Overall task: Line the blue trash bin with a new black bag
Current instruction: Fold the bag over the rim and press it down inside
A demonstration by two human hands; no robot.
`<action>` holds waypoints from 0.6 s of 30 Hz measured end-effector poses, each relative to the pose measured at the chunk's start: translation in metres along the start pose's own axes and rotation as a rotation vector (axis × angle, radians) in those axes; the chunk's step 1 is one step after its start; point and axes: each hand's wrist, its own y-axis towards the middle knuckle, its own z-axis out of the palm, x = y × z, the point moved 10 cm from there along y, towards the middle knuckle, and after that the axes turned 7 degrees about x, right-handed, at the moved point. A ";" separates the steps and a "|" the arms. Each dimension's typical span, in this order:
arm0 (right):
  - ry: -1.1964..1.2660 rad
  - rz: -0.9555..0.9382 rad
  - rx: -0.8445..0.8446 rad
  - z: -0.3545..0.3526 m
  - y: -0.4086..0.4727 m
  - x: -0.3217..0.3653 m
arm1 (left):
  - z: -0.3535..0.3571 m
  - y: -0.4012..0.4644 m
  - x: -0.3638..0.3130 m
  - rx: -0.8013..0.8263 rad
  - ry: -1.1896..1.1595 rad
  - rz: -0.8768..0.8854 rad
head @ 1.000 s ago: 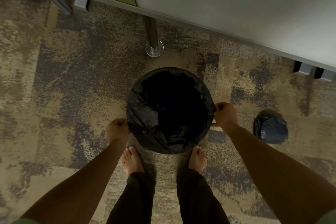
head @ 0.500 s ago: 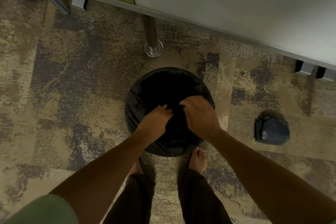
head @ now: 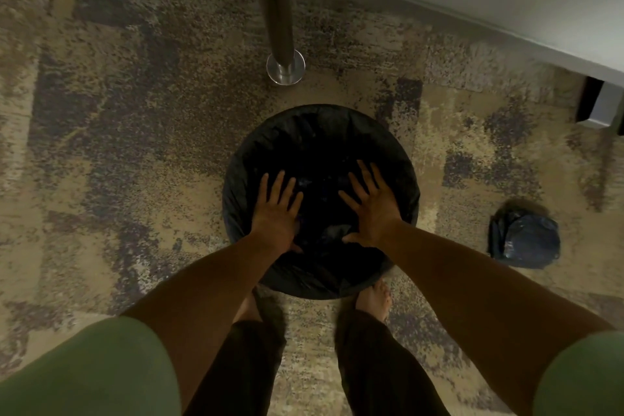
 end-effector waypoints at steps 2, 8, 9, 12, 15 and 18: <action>-0.028 0.025 0.046 0.005 0.002 0.001 | 0.003 0.004 0.008 0.034 -0.003 -0.043; -0.060 0.046 0.098 0.003 0.004 0.001 | 0.005 0.010 0.019 0.060 0.023 -0.067; -0.055 0.048 0.096 0.001 0.004 0.001 | 0.004 0.010 0.019 0.052 0.024 -0.059; 0.062 0.046 0.048 -0.005 0.003 0.001 | 0.002 0.009 0.013 0.003 -0.025 0.026; 0.285 -0.025 -0.094 -0.023 -0.002 0.007 | -0.015 0.001 0.007 -0.131 -0.178 0.147; 0.488 -0.092 -0.236 -0.045 -0.021 0.010 | -0.042 -0.022 0.001 -0.337 -0.290 0.272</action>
